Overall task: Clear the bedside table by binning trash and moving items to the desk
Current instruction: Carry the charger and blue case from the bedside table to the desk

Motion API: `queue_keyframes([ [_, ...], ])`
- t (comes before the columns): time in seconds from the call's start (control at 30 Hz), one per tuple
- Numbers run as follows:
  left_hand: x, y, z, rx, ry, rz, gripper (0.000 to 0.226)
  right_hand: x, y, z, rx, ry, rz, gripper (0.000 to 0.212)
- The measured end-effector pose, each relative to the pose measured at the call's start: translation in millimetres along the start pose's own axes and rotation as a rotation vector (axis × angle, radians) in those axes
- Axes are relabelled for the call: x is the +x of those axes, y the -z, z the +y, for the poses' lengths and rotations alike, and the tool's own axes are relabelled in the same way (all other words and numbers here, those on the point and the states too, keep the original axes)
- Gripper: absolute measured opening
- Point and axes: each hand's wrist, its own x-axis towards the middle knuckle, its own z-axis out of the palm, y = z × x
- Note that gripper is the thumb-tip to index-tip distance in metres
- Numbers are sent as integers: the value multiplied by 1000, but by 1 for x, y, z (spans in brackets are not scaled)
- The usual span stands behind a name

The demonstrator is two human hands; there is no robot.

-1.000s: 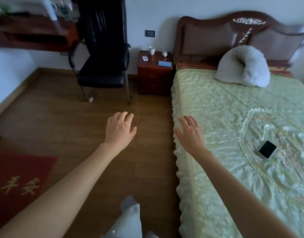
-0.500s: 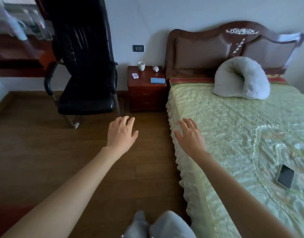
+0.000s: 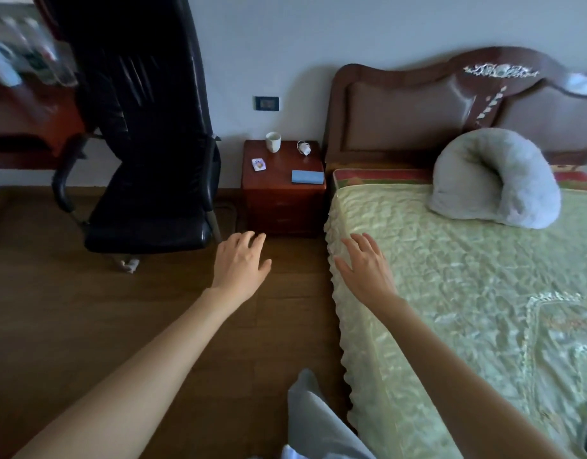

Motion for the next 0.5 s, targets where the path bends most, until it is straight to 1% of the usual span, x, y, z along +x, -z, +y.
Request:
queue_keyframes([
  [0.13, 71, -5, 13, -18, 24, 11, 54, 66, 11, 25, -10, 29, -3, 48],
  [0.27, 121, -17, 21, -29, 66, 3, 54, 122, 14, 46, -29, 61, -42, 49],
  [0.5, 192, -39, 5, -47, 131, -43, 54, 211, -6, 62, -31, 87, -101, 49],
])
